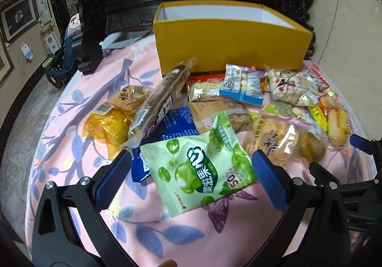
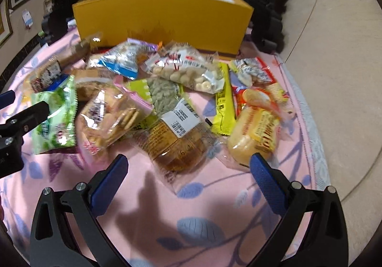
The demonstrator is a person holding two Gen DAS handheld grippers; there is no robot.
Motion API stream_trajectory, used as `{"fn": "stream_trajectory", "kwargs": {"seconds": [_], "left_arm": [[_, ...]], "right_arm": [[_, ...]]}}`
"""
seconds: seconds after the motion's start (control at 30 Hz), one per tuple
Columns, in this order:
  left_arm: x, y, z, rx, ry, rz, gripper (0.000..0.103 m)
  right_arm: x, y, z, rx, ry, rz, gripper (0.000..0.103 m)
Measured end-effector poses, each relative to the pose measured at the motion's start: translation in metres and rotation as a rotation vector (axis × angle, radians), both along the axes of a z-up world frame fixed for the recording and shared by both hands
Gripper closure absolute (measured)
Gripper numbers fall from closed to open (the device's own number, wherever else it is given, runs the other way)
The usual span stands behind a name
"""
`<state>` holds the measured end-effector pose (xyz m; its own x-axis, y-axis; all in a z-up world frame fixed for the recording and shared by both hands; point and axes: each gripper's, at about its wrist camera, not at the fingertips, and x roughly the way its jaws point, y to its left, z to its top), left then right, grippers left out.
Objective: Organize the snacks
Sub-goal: 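Grasp the green apple candy bag with the left tool while the right tool grasps the bread bag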
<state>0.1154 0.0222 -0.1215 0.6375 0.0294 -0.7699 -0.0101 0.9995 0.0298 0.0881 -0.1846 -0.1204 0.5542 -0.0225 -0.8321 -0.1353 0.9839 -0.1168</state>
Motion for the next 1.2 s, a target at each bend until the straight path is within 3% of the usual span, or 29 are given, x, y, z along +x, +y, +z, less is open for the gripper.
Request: {"fn": "stream_trajectory", "kwargs": {"seconds": [0.37, 0.5, 0.8, 0.93, 1.2], "left_arm": [[0.027, -0.006, -0.025, 0.007, 0.035, -0.013, 0.002], [0.032, -0.011, -0.027, 0.029, 0.032, -0.008, 0.002], [0.028, -0.004, -0.037, -0.004, 0.029, 0.020, 0.002], [0.018, -0.003, -0.042, -0.002, -0.040, 0.010, 0.002], [0.018, -0.007, -0.040, 0.021, 0.010, 0.000, 0.002]], "right_arm": [[0.032, 0.011, -0.024, -0.033, 0.020, 0.036, 0.001], [0.041, 0.007, -0.029, 0.015, 0.045, 0.015, 0.001], [0.047, 0.002, -0.032, 0.035, 0.030, -0.006, 0.001], [0.044, -0.001, -0.035, 0.050, 0.020, -0.002, 0.001], [0.047, -0.008, -0.039, 0.072, 0.020, 0.007, 0.001]]}}
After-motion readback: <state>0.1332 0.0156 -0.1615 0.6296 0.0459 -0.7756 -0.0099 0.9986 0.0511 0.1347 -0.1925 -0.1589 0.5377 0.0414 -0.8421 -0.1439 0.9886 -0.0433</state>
